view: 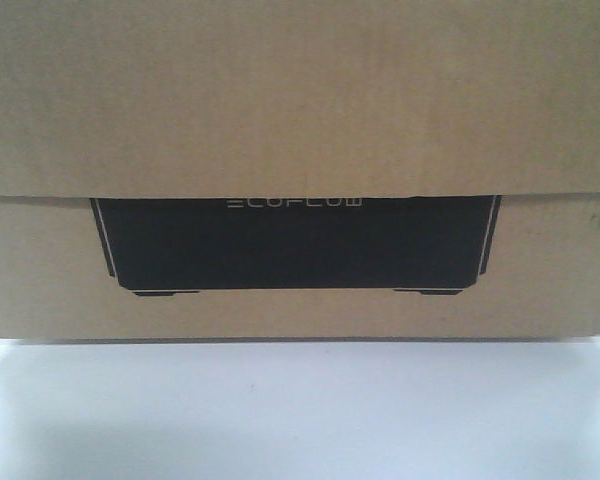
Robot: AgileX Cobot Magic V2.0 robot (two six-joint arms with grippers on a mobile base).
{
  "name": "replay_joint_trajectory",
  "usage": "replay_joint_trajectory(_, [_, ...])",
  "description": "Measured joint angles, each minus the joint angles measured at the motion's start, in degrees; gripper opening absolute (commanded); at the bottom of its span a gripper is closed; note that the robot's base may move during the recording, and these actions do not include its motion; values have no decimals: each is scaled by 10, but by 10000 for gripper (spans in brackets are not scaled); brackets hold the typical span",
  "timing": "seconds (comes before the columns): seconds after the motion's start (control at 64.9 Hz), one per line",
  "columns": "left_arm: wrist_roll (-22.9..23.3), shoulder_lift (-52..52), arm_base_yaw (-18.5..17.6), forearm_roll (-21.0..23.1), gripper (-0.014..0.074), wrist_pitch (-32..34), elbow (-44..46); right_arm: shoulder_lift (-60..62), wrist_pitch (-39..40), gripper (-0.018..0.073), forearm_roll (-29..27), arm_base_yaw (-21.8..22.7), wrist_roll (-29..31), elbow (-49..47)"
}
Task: Grab box from left shelf to table start
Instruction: 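Lower the held box with both grippers onto the white table, then open both grippers to release the box's side walls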
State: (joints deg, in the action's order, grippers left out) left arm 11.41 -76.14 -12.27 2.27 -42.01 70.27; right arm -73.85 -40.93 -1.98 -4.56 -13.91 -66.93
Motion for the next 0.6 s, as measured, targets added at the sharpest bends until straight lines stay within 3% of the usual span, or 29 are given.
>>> replay_joint_trajectory(0.046, [-3,0,0,0,-42,-1,0,0,1,150,0,0,0,0])
replay_joint_trajectory(0.185, [-1,-2,0,2,315,-2,0,0,1,447,-1,0,-1,0])
replay_joint_trajectory(0.277, [9,-6,4,5,424,20,5,1,16,559,-1,0,-1,-1])
replay_joint_trajectory(0.401, [13,-10,6,8,400,30,5,1,19,550,-1,0,-1,-1])
replay_joint_trajectory(0.493, [14,-10,6,9,331,46,8,1,21,499,-1,0,-1,-4])
replay_joint_trajectory(0.555, [14,-10,6,10,218,52,19,3,19,386,-1,0,-1,-14])
replay_joint_trajectory(0.601, [14,-9,6,11,96,52,33,10,14,243,-1,0,-1,-25])
